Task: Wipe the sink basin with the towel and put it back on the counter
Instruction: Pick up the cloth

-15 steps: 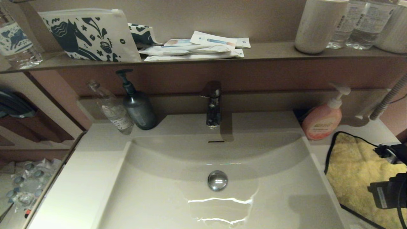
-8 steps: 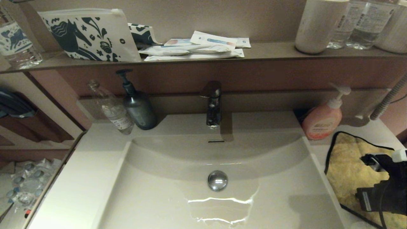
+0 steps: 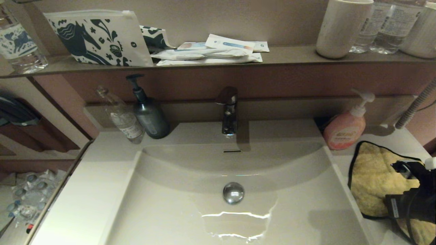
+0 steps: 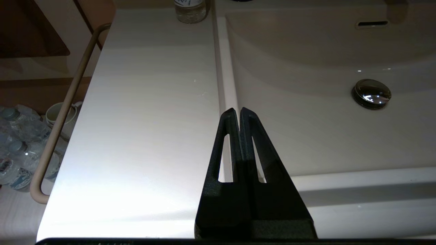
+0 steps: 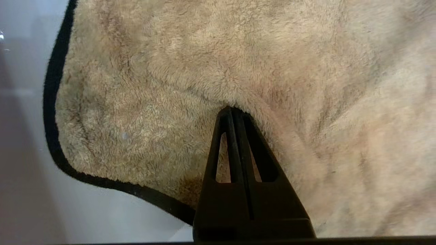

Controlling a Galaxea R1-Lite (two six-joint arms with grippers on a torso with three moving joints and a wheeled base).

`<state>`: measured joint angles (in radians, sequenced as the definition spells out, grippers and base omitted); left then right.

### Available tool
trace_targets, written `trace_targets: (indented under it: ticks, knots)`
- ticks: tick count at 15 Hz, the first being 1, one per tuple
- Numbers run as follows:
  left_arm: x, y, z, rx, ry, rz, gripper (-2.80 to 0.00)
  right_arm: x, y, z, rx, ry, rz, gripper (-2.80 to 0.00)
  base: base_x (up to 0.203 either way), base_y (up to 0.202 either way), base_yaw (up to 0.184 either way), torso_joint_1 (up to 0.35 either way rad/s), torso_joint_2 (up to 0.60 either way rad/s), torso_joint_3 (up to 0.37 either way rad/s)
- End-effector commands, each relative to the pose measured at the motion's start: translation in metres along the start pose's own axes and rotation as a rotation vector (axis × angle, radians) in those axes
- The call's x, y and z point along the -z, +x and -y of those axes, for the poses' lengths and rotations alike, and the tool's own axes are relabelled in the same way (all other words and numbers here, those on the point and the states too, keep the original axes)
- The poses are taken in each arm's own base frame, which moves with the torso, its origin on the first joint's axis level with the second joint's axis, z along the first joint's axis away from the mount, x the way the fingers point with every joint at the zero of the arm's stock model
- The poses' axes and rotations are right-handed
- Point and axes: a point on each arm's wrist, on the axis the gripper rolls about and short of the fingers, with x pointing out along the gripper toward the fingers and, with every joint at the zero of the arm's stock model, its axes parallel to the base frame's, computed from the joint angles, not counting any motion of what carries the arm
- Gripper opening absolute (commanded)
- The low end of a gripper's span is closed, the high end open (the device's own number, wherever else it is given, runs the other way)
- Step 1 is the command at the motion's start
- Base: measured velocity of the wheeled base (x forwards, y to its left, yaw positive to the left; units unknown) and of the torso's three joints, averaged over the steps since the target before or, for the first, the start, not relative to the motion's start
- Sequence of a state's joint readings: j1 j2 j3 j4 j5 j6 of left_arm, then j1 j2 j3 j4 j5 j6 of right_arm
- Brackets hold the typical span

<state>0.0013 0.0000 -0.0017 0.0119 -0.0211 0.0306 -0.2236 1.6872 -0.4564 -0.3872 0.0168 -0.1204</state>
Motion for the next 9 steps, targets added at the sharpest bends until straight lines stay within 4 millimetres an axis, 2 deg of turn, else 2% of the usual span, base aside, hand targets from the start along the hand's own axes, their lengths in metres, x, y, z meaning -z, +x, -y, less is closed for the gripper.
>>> trace_targets:
  ticks: [1,4,9]
  knots:
    - [0.0,0.0,0.0,0.0,0.0,-0.002,-2.8,0.001,0.002,0.005,0.016,0.002,-0.013,-2.8,0.0,0.0,0.0,0.0,0.0,0.0]
    - [0.0,0.0,0.0,0.0,0.0,-0.002,-2.8,0.002,0.002,0.014,0.042,-0.005,-0.015,-2.8,0.0,0.0,0.0,0.0,0.0,0.0]
    - [0.0,0.0,0.0,0.0,0.0,-0.002,-2.8,-0.002,-0.002,0.043,0.123,0.003,0.006,-2.8,0.0,0.0,0.0,0.0,0.0,0.0]
